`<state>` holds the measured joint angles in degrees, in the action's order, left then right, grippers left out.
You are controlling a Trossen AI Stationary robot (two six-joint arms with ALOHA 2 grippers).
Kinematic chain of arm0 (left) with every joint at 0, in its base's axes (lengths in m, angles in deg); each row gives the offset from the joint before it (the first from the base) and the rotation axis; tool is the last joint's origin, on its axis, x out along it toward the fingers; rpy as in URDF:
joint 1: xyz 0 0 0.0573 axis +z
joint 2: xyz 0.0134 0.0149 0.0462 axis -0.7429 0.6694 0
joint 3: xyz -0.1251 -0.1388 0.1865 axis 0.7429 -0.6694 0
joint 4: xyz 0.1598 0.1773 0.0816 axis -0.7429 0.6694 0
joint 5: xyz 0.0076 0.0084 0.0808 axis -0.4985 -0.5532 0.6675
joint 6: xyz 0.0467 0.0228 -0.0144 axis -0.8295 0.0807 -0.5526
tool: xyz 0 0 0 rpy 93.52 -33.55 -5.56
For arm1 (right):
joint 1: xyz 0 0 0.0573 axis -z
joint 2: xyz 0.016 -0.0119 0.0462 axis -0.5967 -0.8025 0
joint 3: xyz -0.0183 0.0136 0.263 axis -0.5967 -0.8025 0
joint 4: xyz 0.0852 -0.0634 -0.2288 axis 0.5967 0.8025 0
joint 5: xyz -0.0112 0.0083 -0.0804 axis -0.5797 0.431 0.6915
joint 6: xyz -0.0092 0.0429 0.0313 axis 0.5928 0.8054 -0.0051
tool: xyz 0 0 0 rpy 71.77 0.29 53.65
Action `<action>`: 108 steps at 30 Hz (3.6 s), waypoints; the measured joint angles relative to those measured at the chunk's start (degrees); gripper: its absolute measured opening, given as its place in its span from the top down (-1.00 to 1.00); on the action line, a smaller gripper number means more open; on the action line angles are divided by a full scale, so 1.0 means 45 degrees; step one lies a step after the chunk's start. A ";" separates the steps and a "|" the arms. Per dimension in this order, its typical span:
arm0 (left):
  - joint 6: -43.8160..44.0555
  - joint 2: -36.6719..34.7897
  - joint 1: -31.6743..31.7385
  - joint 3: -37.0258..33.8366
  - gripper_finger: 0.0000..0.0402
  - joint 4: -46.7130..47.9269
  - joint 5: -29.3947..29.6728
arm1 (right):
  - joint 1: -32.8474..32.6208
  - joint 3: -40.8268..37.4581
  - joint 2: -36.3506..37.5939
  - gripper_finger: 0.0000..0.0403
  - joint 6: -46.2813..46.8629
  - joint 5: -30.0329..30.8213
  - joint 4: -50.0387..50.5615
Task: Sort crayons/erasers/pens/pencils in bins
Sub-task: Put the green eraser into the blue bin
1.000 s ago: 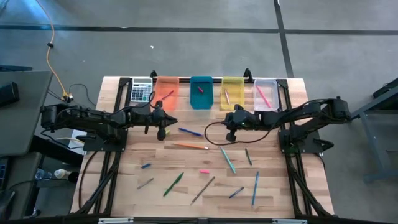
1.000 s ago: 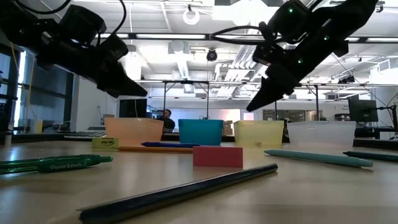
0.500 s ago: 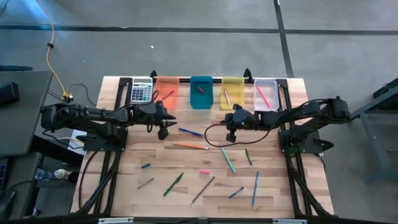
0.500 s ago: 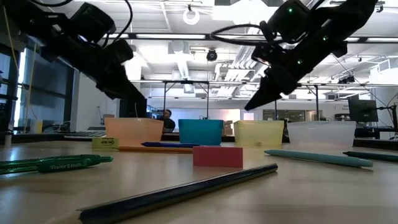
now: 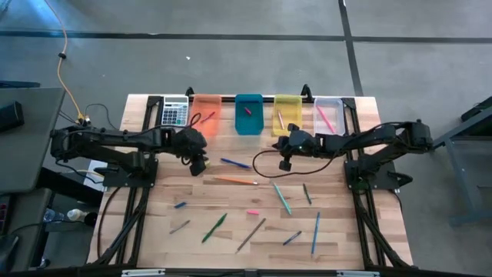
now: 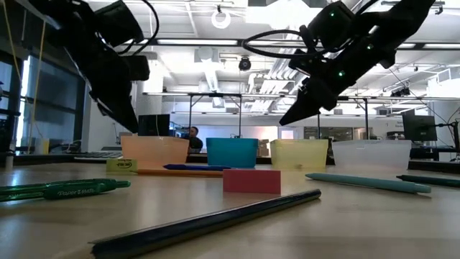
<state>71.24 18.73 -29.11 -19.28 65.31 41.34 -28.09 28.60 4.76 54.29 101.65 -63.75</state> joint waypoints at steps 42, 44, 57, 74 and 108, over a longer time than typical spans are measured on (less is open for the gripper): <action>-0.2293 0.3634 -0.1100 0.1970 0.95 0.0222 0.1926 | 0.0213 0.0000 0.0000 1.00 -0.0782 -0.0024 0.0098; -0.2845 0.3523 -0.0857 0.2690 0.94 0.0189 0.1942 | 0.0213 0.0000 0.0000 1.00 -0.0556 -0.0034 0.0098; -0.4605 0.3801 0.1818 0.4522 0.98 -0.4588 0.0758 | 0.0067 0.0000 0.0000 1.00 -0.0038 -0.0160 0.0200; -0.6012 0.8401 0.4036 0.6436 0.99 -0.7241 -0.1071 | 0.0812 -0.0005 -0.0005 1.00 -0.0636 -0.0270 -0.0292; -0.6617 1.0472 0.4139 0.8252 0.99 -0.6487 -0.1620 | 0.0942 -0.0005 -0.0005 1.00 -0.0602 -0.0389 0.0000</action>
<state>41.46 65.85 -10.48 17.85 36.12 34.05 -23.86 28.58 4.74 51.58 99.90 -63.75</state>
